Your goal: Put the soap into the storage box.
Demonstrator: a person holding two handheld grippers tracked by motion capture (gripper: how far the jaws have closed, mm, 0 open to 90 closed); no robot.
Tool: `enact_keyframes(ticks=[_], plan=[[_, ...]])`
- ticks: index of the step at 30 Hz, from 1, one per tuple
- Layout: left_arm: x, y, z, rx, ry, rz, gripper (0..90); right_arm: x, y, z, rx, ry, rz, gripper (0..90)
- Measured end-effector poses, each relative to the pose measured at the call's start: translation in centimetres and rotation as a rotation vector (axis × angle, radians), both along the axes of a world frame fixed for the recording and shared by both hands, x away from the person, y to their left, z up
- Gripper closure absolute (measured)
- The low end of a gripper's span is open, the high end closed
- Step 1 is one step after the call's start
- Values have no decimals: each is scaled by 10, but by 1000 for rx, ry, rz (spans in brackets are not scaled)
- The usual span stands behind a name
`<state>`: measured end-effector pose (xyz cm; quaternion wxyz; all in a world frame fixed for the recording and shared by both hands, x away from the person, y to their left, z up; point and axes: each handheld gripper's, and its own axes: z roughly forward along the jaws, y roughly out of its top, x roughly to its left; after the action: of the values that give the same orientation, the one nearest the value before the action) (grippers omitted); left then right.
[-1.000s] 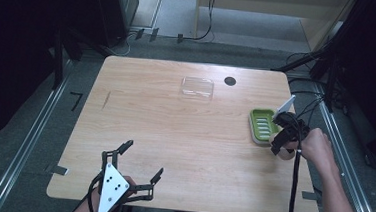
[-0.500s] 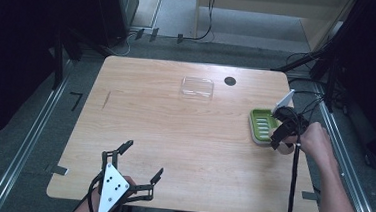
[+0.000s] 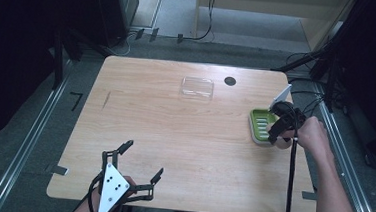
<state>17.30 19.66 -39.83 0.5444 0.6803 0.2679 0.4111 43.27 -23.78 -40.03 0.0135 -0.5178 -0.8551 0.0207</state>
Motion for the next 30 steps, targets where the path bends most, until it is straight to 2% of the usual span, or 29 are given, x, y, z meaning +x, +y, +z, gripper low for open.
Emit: enact_keyframes(ticks=[14,30], plan=[[-1,0,0,3,0,1,12,11,2,0,-6,-10,-1,336],[0,0,0,4,0,0,12,21,5,6,8,-30,-6,335]])
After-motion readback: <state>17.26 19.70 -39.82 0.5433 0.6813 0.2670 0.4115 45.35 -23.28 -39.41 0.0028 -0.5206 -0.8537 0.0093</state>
